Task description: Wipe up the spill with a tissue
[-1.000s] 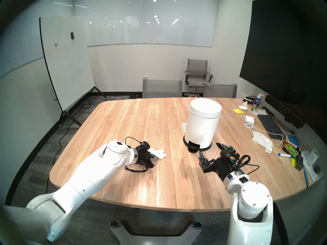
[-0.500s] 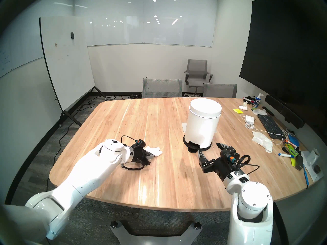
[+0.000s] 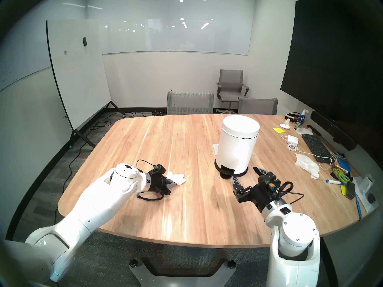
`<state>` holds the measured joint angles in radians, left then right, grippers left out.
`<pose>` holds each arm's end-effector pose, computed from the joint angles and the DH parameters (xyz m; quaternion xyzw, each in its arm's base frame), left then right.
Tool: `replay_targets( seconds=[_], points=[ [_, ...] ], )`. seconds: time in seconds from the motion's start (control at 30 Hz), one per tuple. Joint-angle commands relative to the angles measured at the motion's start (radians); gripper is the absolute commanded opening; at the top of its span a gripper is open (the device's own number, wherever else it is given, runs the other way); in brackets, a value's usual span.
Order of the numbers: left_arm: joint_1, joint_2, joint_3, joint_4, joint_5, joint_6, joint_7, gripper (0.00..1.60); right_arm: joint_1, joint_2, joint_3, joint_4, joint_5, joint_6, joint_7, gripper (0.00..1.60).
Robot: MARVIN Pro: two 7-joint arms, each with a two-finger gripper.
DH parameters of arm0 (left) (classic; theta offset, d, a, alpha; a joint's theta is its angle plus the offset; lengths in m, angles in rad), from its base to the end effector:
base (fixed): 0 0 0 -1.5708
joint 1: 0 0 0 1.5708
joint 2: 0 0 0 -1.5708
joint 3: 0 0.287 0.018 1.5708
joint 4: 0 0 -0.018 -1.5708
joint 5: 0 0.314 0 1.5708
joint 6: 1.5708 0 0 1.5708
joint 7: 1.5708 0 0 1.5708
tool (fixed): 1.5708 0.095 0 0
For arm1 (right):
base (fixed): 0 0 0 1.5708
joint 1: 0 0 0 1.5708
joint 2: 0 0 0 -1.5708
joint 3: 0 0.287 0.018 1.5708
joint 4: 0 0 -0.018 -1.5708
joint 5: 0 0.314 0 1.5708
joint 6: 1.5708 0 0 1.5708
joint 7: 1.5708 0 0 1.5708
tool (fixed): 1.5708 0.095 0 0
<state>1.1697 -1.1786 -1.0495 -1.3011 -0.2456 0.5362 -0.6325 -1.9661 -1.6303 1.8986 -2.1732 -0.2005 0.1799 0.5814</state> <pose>0.4591 -0.0589 -0.3360 0.8203 -0.3604 0.3800 0.2299 0.2934 -0.0658 -0.2349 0.7283 0.1661 0.6647 0.0136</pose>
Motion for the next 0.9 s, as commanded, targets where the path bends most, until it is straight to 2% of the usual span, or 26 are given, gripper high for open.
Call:
replay_targets(
  seconds=[0.0, 0.87],
  points=[
    [0.044, 0.006, 0.012, -0.057, 0.002, 0.02, 0.009, 0.0, 0.003, 0.0, -0.002, -0.021, 0.001, -0.001, 0.0, 1.6],
    [0.026, -0.066, 0.081, -0.136, 0.002, 0.086, 0.073, 0.0, 0.003, 0.0, -0.002, -0.02, 0.001, -0.002, 0.0, 1.6]
  ],
)
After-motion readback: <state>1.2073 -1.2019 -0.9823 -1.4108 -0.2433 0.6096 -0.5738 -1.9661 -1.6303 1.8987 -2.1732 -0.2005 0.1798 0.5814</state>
